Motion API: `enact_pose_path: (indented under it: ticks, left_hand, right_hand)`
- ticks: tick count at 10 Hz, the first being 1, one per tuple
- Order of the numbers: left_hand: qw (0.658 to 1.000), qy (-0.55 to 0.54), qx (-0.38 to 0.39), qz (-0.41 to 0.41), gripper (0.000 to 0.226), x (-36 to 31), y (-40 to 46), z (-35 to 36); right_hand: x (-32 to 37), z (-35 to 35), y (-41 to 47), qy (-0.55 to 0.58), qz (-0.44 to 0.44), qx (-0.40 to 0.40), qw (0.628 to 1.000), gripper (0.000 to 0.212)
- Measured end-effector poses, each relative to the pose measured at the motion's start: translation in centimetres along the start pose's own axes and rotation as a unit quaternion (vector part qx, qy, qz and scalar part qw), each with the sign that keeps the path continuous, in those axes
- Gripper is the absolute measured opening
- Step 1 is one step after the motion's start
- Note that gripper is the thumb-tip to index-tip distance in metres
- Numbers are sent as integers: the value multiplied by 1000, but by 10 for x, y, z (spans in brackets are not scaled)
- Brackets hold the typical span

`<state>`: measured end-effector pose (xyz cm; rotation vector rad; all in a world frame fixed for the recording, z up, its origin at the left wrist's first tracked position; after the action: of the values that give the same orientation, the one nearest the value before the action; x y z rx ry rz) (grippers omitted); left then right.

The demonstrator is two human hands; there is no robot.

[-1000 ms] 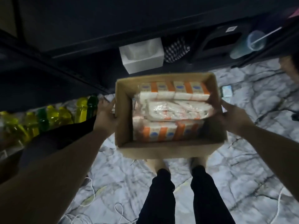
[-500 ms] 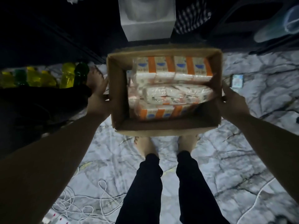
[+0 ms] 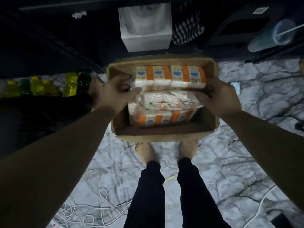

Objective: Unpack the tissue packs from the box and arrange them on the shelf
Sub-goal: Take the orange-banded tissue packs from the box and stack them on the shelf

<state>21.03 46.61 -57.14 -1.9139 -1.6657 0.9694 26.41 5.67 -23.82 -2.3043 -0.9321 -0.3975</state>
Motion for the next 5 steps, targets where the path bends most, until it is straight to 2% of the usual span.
enact_pose_path:
  ticks: [1, 2, 3, 4, 5]
  left_hand:
    - [971, -65, -78, 214, 30, -119, -7, -243]
    - [939, -160, -97, 288, 76, -190, -48, -337]
    - [980, 55, -148, 123, 46, -104, -20, -247]
    - [999, 43, -1, 13, 43, -4, -1, -3]
    - [998, 34, 8, 52, 39, -4, 12, 16]
  right_hand:
    - [7, 19, -1, 23, 11, 21, 999, 53]
    - [20, 39, -9, -11, 2, 67, 998, 64]
    - [36, 53, -18, -71, -17, 108, 991, 74]
    - [52, 65, -22, -119, -43, 123, 984, 79]
    - [60, 84, -18, -171, -48, 139, 974, 91]
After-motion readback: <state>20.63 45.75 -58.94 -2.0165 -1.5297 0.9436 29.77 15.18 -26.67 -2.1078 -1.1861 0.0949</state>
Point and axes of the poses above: each hand's wrist, its own y-axis towards the middle knuckle, its own z-axis out of the palm, x = y × z, the point moved 9 cm from there along y, towards the middle knuckle, and after that the axes turned 13 degrees about z, right-handed, at the moved point
